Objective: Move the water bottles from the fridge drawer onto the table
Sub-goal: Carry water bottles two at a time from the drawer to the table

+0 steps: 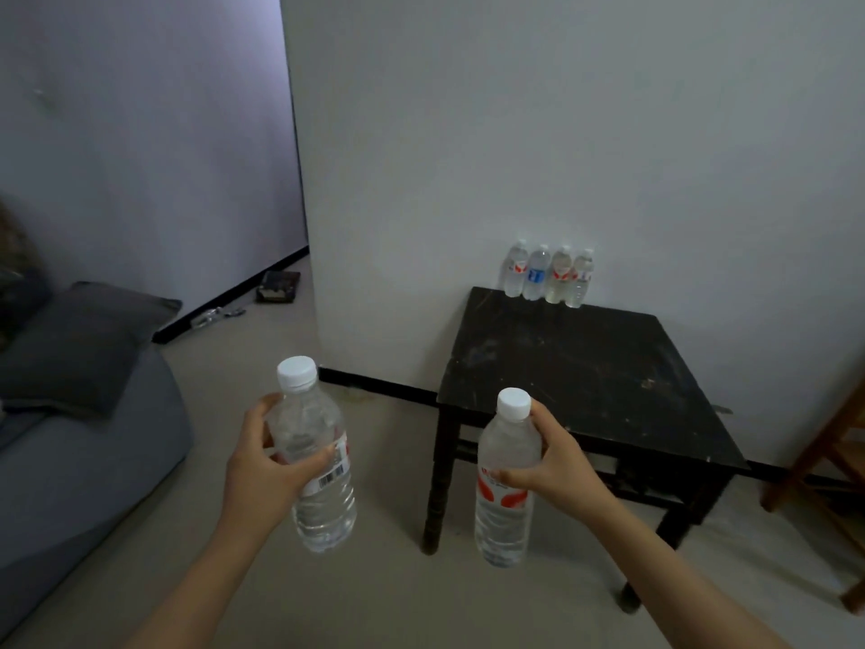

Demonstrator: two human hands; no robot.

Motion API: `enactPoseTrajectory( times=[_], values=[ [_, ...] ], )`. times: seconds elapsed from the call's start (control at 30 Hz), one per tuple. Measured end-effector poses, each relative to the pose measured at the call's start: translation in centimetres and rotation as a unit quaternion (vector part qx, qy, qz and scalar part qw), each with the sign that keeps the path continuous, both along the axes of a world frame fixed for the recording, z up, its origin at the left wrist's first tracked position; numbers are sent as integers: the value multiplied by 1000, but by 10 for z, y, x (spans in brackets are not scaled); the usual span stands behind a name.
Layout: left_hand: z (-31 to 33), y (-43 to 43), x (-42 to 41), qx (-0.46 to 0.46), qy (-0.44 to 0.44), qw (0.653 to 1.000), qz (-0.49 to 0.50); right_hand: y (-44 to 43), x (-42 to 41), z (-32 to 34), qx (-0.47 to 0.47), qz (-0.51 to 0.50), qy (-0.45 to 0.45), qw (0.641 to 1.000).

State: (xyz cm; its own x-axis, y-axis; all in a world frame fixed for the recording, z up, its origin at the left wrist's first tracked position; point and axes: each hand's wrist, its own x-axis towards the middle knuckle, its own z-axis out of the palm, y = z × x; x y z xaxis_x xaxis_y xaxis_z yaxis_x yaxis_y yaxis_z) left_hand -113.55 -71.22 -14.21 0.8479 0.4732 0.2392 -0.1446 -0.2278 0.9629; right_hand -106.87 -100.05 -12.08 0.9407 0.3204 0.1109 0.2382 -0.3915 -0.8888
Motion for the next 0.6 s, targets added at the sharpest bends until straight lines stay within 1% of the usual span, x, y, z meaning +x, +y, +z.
enactPoseTrajectory(
  times=[0.23,0.33,0.47,0.6],
  values=[
    [-9,64,59,-3,-4,1000,11,67,60,-2,-14,8,-8,1000],
    [-9,102,91,-9,-12,1000,-6,104,85,-3,-23,-3,-13,1000],
    [-5,159,137,2,-18,999,-31,157,116,-5,-24,-30,-5,999],
    [8,225,185,9,-14,998,-65,218,145,-3,-3,-77,6,997]
  ],
)
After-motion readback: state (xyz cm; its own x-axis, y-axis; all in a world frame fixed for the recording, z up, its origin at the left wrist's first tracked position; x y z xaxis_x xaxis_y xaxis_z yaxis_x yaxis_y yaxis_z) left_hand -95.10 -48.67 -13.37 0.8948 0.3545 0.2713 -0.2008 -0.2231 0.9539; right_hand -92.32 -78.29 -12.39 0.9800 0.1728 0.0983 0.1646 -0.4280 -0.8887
